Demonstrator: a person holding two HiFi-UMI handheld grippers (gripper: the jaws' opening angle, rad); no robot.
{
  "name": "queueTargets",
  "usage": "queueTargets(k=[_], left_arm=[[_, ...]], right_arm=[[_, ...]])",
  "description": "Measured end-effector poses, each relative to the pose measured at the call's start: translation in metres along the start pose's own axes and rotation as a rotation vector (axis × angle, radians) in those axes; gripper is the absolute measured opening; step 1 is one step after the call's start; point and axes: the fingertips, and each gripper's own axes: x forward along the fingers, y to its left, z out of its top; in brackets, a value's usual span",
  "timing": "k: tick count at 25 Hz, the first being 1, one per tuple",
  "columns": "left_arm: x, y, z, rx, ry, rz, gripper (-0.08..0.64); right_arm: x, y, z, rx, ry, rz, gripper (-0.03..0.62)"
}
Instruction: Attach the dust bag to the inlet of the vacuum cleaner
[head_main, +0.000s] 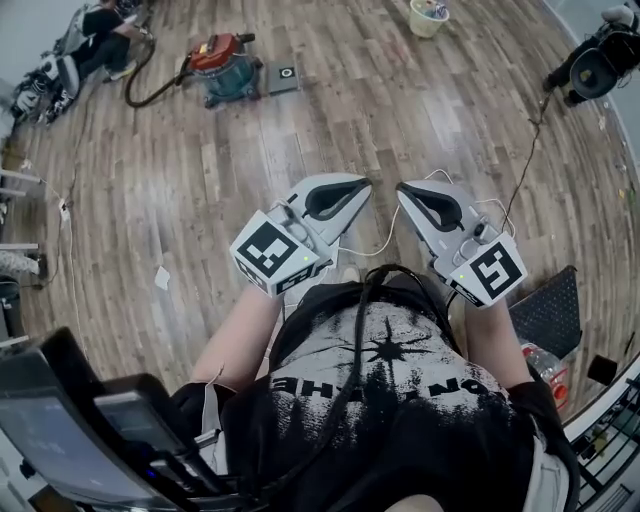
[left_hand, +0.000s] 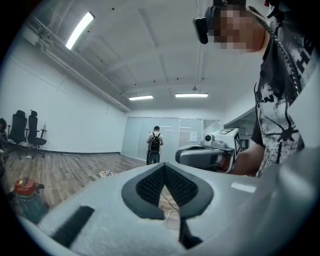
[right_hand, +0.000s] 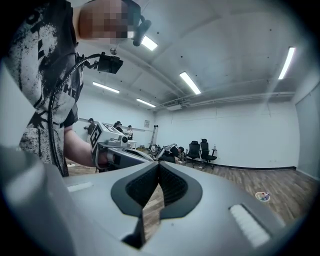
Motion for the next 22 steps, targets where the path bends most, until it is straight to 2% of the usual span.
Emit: queueTargets(k=[7, 12, 22], left_arm=[[0.014, 0.03, 0.001, -0.026, -0.006, -0.002, 0.0], [0.028, 0.068, -0.002, -0.053, 0.001, 0.04, 0.0], [0.101, 0.183, 0.018, -0.055, 0.026, 0.177, 0.0]], right_arm=[[0.015, -0.035, -0.003, 0.018, 0.03, -0.014, 0.008], [0.041, -0.067, -0.011, 0.034, 0.04, 0.031, 0.008], [0.113, -0.199, -0.015, 0.042, -0.002, 0.163, 0.008]])
